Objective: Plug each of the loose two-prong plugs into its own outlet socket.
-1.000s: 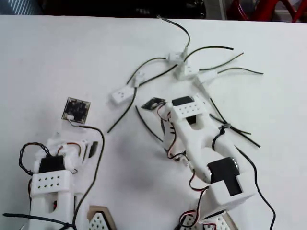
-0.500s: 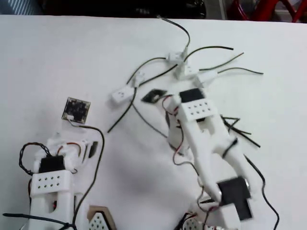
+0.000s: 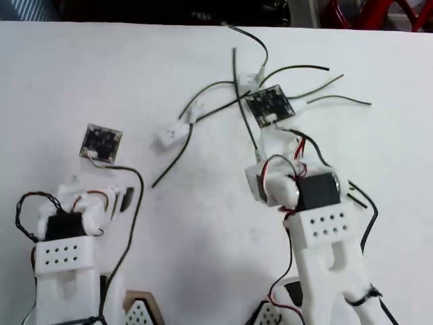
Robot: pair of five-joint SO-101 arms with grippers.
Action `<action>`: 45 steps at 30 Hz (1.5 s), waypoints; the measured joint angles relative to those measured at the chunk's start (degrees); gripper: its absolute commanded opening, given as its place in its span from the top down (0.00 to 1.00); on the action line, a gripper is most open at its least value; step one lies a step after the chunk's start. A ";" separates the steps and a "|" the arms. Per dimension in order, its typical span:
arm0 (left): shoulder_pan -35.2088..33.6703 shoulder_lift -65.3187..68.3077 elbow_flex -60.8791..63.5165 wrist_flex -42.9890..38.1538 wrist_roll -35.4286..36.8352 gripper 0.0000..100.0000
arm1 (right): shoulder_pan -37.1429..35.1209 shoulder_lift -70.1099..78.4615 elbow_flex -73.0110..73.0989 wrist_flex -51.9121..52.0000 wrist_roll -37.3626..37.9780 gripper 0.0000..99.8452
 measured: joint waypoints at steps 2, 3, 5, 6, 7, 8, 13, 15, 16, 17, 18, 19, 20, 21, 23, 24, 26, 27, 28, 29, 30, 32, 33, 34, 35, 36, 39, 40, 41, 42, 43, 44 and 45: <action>0.00 0.00 -4.48 2.55 0.00 0.68 | 0.79 -2.29 5.63 -6.77 -3.08 0.98; 0.00 0.00 -6.42 3.43 0.00 0.68 | 1.23 -3.34 8.53 -10.11 -4.22 0.98; 0.00 0.00 -9.85 4.04 -0.53 0.68 | 2.11 -4.75 14.07 -16.79 -6.15 0.98; 0.00 0.00 -10.99 4.13 -1.49 0.68 | 2.64 -5.27 16.53 -19.96 -7.12 0.98; 0.35 0.09 -12.04 4.13 -2.90 0.68 | 3.34 -5.63 18.73 -22.95 -8.00 0.98; 1.05 0.79 -13.01 4.13 -4.13 0.68 | 4.13 -5.89 20.84 -25.76 -8.88 0.98; 6.15 11.16 -19.52 4.13 -6.77 0.68 | 7.74 -6.33 27.78 -36.13 -13.45 0.98; 8.44 17.14 -23.30 4.13 -8.44 0.68 | 9.41 -6.42 29.54 -39.21 -15.30 0.98; 9.67 20.13 -25.32 4.13 -8.97 0.68 | 10.20 -6.42 30.15 -40.53 -16.18 0.98; 10.73 23.30 -27.34 4.13 -9.49 0.68 | 10.99 -6.42 30.59 -41.85 -17.14 0.98; 11.69 26.37 -29.54 4.13 -9.85 0.68 | 11.69 -6.42 31.03 -42.90 -17.93 0.98; 12.48 29.36 -31.56 4.13 -10.20 0.68 | 12.57 -6.42 31.30 -43.87 -18.55 0.98; 13.19 32.44 -33.76 4.13 -10.37 0.68 | 13.27 -6.42 31.38 -44.57 -19.08 0.98; 13.80 35.43 -35.78 3.87 -10.37 0.68 | 13.89 -6.42 31.47 -45.19 -19.34 0.98; 14.24 41.41 -39.03 1.49 -10.37 0.68 | 14.42 -6.42 31.56 -45.80 -19.60 0.98; 14.24 44.40 -40.26 -0.09 -10.37 0.68 | 14.42 -6.42 31.56 -45.89 -19.69 0.98; 14.24 50.20 -42.29 -3.60 -10.37 0.68 | 14.42 -6.42 31.56 -45.98 -19.78 0.98; 14.24 53.10 -43.25 -5.36 -10.37 0.68 | 14.42 -6.42 31.56 -45.98 -19.78 0.98; 14.15 55.91 -44.22 -6.86 -10.37 0.68 | 14.42 -6.42 31.56 -45.98 -19.78 0.98; 14.15 58.55 -45.27 -7.91 -10.37 0.68 | 14.42 -6.42 31.56 -45.98 -19.78 0.98; 14.24 61.01 -46.59 -8.53 -10.37 0.68 | 14.42 -6.42 31.56 -45.98 -19.78 0.98; 14.24 65.49 -49.76 -9.05 -11.25 0.68 | 14.42 -6.42 31.56 -45.98 -19.78 0.98; 14.24 67.60 -51.25 -9.14 -12.13 0.68 | 14.42 -6.42 31.56 -45.98 -19.78 0.98; 14.33 69.45 -52.57 -9.23 -12.84 0.68 | 14.42 -6.42 31.56 -45.98 -19.78 0.98; 14.59 71.38 -53.80 -9.23 -13.36 0.68 | 14.42 -6.42 31.56 -45.98 -19.78 0.98; 14.95 73.14 -55.03 -9.32 -13.80 0.68 | 14.42 -6.42 31.56 -45.98 -19.78 0.98; 15.38 77.98 -58.46 -9.58 -14.33 0.72 | 14.42 -6.42 31.65 -45.98 -19.78 0.98; 15.30 79.56 -59.52 -9.58 -14.33 0.74 | 14.42 -6.42 31.65 -45.98 -19.78 0.98; 15.21 81.05 -60.48 -9.58 -14.33 0.76 | 14.42 -6.42 31.65 -45.98 -19.78 0.98; 15.21 82.46 -61.36 -9.58 -14.33 0.77 | 14.42 -6.42 31.65 -45.98 -19.78 0.98; 15.38 83.78 -62.15 -9.58 -14.33 0.80 | 14.42 -6.42 31.65 -45.98 -19.78 0.98; 15.65 84.66 -62.77 -9.58 -14.33 0.82 | 14.42 -6.42 32.00 -45.98 -19.78 0.98; 15.82 85.10 -63.30 -9.49 -14.33 0.84 | 14.42 -6.42 32.44 -45.98 -19.78 0.98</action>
